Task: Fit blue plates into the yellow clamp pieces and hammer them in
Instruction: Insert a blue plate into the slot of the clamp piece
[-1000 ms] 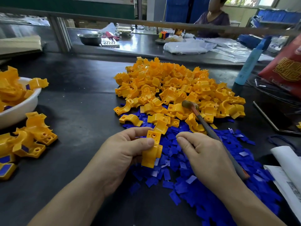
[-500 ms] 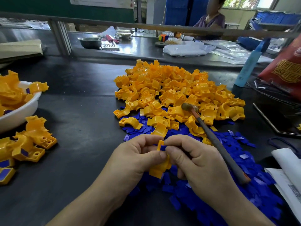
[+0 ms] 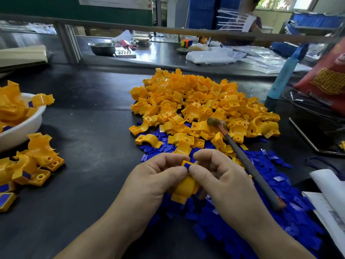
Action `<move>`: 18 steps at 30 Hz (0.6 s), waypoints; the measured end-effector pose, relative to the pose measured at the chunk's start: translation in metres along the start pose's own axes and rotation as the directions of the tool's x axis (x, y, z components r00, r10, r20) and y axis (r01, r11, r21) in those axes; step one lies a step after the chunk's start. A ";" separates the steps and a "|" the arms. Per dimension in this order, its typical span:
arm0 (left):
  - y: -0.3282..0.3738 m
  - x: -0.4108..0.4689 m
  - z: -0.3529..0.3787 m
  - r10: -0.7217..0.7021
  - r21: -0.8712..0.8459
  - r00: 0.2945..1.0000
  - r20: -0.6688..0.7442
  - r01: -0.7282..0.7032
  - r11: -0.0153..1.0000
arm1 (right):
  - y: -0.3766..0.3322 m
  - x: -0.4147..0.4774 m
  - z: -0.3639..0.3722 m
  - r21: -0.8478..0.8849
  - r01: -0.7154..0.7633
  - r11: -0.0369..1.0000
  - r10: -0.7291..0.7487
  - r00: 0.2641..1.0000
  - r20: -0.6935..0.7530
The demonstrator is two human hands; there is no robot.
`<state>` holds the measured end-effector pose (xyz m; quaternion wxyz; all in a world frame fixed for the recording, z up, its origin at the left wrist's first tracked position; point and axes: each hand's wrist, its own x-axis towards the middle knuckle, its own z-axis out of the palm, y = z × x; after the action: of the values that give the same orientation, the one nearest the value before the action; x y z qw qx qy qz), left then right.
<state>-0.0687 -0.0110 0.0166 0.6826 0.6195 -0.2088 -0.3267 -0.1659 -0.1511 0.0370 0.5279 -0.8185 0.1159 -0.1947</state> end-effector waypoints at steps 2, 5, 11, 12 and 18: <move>0.000 0.000 0.000 -0.008 -0.038 1.000 0.019 0.008 0.999 | -0.001 0.000 0.000 0.126 -0.023 0.992 0.016 0.998 0.053; -0.001 0.001 -0.002 -0.010 -0.055 1.000 0.016 0.011 0.998 | 0.001 0.000 0.000 0.148 -0.022 0.989 0.013 0.998 0.061; -0.002 0.000 0.001 -0.016 -0.044 1.000 -0.020 0.015 0.999 | 0.001 -0.001 0.000 0.061 0.050 0.997 -0.051 0.999 0.018; -0.001 0.000 0.001 -0.015 -0.047 1.000 -0.017 0.014 0.999 | 0.001 -0.001 0.000 0.056 0.067 0.996 -0.068 0.998 0.012; -0.002 -0.001 0.000 0.010 -0.007 1.000 -0.022 -0.010 1.000 | 0.001 -0.002 0.001 0.075 0.084 0.994 -0.086 0.996 0.023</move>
<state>-0.0699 -0.0108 0.0149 0.6885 0.6196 -0.2033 -0.3174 -0.1674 -0.1504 0.0350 0.5504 -0.8052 0.0666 -0.2105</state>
